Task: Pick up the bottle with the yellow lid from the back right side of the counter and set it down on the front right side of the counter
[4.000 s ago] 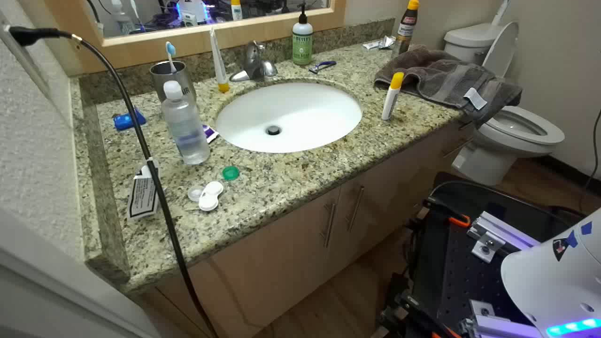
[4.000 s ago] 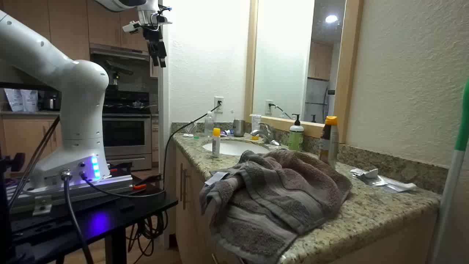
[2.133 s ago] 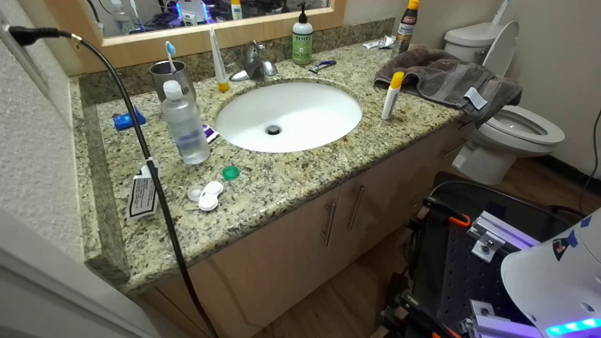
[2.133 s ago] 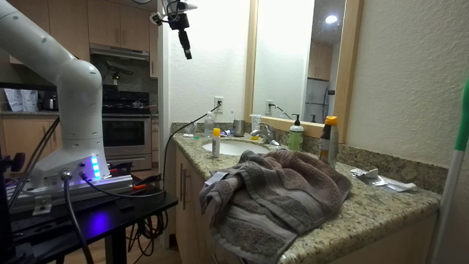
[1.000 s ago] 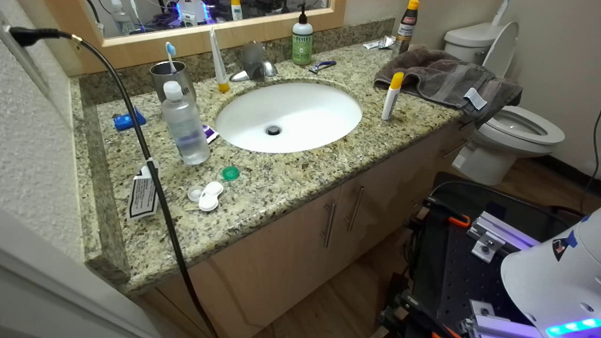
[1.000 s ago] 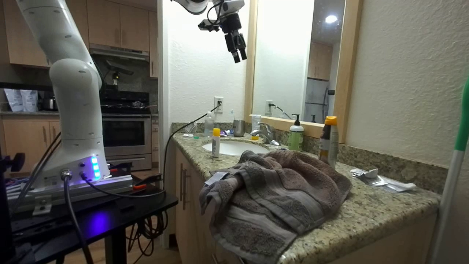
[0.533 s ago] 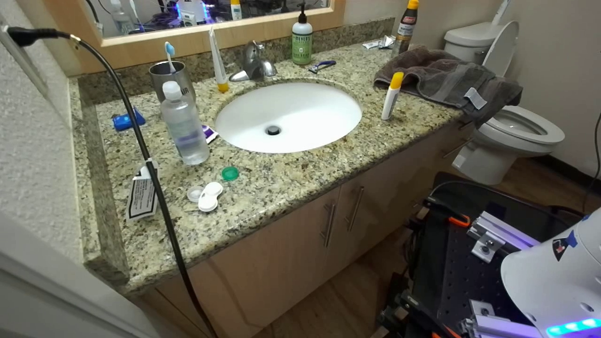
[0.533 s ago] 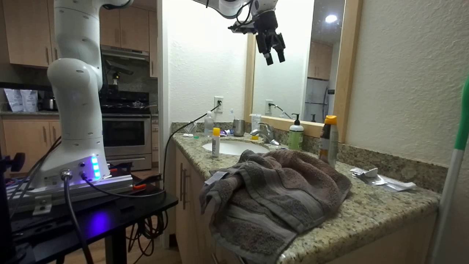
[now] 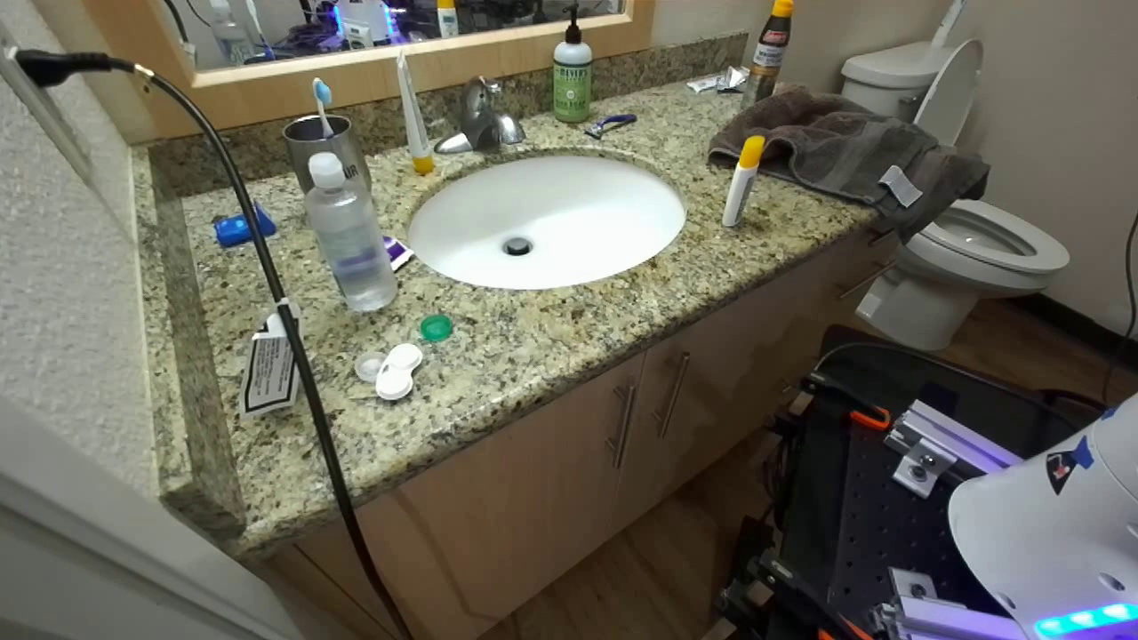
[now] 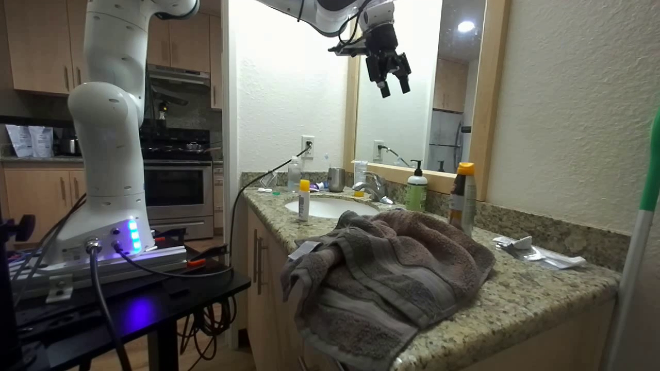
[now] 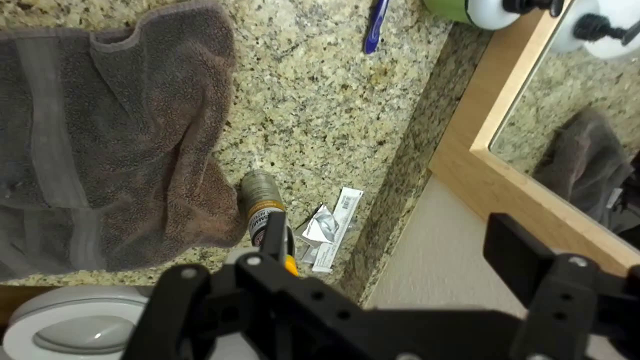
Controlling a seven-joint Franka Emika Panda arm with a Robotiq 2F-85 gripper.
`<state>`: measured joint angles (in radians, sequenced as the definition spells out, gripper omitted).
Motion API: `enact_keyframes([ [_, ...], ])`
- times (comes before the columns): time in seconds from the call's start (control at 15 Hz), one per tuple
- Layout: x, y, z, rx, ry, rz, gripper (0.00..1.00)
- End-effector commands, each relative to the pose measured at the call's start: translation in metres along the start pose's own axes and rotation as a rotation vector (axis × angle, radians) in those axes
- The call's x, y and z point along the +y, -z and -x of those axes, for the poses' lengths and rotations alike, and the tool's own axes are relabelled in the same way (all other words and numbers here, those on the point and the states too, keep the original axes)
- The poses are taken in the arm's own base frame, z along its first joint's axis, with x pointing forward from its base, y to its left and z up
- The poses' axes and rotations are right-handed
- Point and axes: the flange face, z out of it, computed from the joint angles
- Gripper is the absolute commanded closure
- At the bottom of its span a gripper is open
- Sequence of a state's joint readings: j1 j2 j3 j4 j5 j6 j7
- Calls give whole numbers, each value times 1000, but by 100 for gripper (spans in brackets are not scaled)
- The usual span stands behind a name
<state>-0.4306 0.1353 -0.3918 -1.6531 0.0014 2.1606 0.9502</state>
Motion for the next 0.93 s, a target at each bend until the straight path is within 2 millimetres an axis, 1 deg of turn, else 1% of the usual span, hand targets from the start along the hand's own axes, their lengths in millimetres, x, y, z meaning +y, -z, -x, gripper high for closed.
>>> enact_keyframes([
  [0.0,-22,-40,-43,38,-171,71,0],
  [0.13,-21,-64,-66,59,-269,117,0],
  [0.27,-12,-94,-90,73,-363,181,0],
  [0.47,6,-135,-120,52,-509,271,0],
  [0.6,20,-158,-136,7,-612,315,0],
  [0.67,25,-166,-142,-16,-669,322,0],
  [0.73,25,-156,-129,15,-594,307,0],
  [0.87,32,-170,-141,6,-645,322,0],
])
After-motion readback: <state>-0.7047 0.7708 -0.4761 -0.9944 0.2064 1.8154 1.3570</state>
